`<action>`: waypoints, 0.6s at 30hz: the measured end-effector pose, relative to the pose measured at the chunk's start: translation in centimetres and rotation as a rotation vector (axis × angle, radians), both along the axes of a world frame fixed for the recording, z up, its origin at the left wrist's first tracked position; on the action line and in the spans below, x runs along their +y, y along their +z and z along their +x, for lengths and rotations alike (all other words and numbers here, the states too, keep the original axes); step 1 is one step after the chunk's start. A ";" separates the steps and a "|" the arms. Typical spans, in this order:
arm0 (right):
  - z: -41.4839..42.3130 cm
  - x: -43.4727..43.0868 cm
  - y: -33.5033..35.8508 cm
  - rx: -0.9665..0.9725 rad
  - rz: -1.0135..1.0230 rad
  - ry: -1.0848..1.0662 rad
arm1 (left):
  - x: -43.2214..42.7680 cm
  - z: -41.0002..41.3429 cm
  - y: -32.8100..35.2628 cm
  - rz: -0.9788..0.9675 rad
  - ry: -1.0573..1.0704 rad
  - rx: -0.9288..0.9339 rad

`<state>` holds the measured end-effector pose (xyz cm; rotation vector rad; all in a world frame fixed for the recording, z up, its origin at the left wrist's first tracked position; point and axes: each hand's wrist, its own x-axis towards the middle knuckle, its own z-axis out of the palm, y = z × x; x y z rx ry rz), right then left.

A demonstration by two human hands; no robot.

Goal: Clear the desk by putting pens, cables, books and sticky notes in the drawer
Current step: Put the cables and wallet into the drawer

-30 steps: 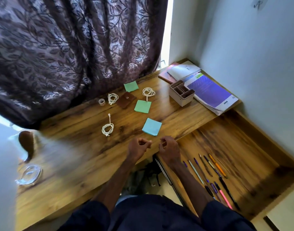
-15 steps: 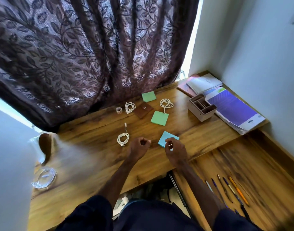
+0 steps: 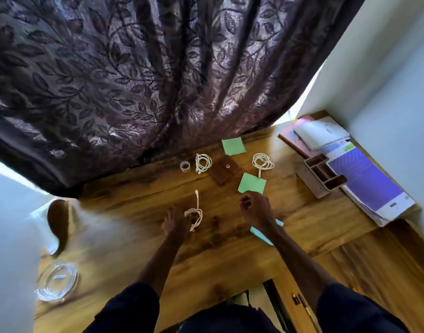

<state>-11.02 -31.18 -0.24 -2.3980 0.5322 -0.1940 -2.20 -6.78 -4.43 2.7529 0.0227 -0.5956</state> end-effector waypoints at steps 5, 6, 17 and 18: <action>2.3 -2.5 -0.9 0.047 0.015 -0.072 | -1.3 1.4 -0.6 -0.174 0.014 -0.008; 3.0 -3.5 -1.0 0.059 0.013 -0.123 | -1.7 1.7 -0.8 -0.247 0.055 -0.008; 13.3 -14.0 -4.4 0.222 0.012 -0.550 | -7.7 2.8 0.6 -0.579 0.220 0.074; 13.7 -14.2 -4.7 0.245 0.013 -0.559 | -7.9 2.7 0.6 -0.585 0.223 0.076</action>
